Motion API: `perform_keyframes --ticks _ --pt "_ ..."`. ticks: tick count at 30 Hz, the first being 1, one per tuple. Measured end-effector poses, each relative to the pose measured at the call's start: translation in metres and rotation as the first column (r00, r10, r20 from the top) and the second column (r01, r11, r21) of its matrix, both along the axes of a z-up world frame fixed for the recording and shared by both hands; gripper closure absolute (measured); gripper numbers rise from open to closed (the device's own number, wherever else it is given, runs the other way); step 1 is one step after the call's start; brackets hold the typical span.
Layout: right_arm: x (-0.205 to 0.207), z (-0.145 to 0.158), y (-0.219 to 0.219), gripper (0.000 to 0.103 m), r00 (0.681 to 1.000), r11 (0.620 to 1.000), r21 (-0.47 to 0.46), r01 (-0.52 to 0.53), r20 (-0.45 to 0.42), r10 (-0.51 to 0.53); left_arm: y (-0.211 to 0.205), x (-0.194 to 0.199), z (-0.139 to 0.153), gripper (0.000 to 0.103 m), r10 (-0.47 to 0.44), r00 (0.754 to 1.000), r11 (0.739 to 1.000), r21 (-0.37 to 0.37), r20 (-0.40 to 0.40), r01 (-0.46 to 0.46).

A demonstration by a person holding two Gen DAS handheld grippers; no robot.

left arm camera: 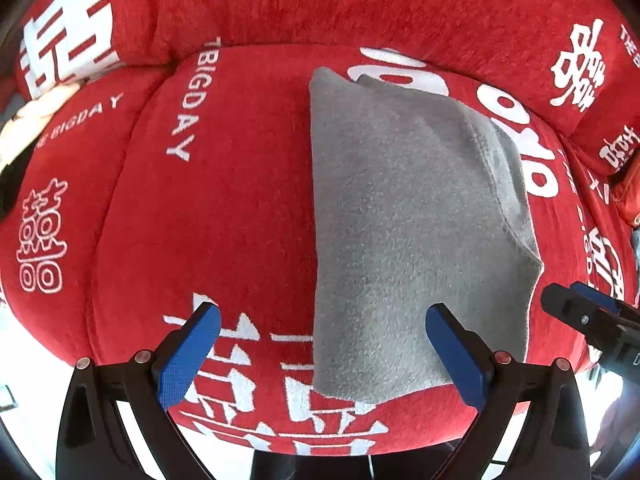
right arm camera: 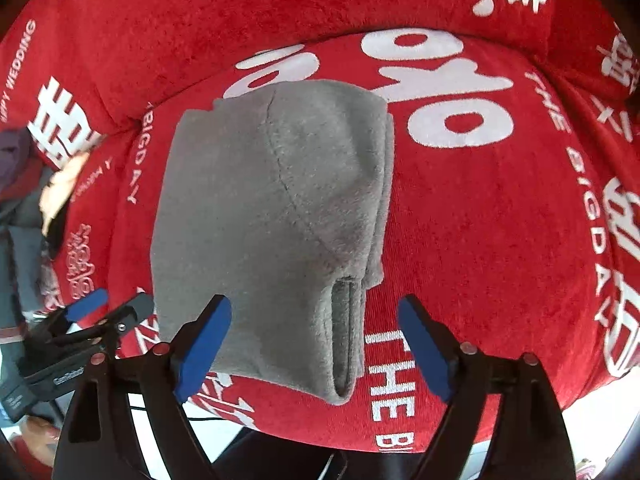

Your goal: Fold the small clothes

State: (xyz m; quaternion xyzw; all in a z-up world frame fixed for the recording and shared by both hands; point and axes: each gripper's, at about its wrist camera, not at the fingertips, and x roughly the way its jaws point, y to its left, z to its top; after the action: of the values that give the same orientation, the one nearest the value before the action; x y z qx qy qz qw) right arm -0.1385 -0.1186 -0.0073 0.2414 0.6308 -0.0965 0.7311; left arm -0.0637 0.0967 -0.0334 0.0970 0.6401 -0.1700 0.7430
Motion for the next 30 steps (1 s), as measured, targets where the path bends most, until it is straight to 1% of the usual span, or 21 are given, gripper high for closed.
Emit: perform_keyframes --ticks 1,2,6,11,13,15,20,23,25,30 --pt "-0.002 0.002 0.002 0.003 1.0 1.0 -0.009 0.004 -0.003 -0.004 0.0 -0.001 0.002 0.0 -0.007 1.0 1.0 0.002 0.004 0.007" --pt "-0.003 0.005 0.004 0.0 1.0 1.0 -0.021 0.008 -0.002 -0.008 0.0 -0.002 0.004 0.0 -0.01 1.0 1.0 0.004 0.004 0.01" --pt "-0.003 0.018 0.011 0.0 1.0 0.998 -0.055 -0.006 -0.012 0.005 0.002 -0.003 0.011 0.0 -0.007 1.0 1.0 0.006 -0.026 0.008" --pt "-0.002 0.032 0.018 0.0 0.998 0.997 -0.076 -0.013 -0.055 0.009 0.004 -0.011 0.021 0.0 -0.004 0.999 0.998 0.062 -0.043 0.006" --pt "-0.002 0.036 0.021 0.0 0.997 0.996 -0.087 -0.014 -0.074 0.008 0.005 -0.014 0.026 0.0 -0.007 0.999 0.997 0.073 -0.051 0.011" --pt "-0.003 0.042 0.023 0.0 0.996 0.995 -0.095 -0.013 -0.093 0.004 0.007 -0.017 0.032 0.0 -0.012 0.999 0.996 0.092 -0.05 0.017" --pt "-0.009 0.061 0.025 0.0 0.994 0.991 -0.132 -0.031 -0.112 0.016 0.012 -0.024 0.051 0.0 -0.024 0.998 0.993 0.111 -0.062 0.031" --pt "-0.013 0.071 0.022 0.0 0.993 0.99 -0.136 -0.026 -0.117 0.01 0.011 -0.025 0.065 0.0 -0.048 0.998 0.99 0.132 -0.037 0.052" --pt "-0.016 0.078 0.021 0.0 0.993 0.99 -0.138 -0.022 -0.119 0.005 0.01 -0.022 0.071 0.0 -0.054 0.998 0.989 0.139 -0.029 0.058" --pt "-0.023 0.089 0.018 0.0 0.993 0.988 -0.151 -0.01 -0.117 -0.008 0.007 -0.016 0.081 0.0 -0.041 0.998 0.991 0.123 -0.046 0.047"
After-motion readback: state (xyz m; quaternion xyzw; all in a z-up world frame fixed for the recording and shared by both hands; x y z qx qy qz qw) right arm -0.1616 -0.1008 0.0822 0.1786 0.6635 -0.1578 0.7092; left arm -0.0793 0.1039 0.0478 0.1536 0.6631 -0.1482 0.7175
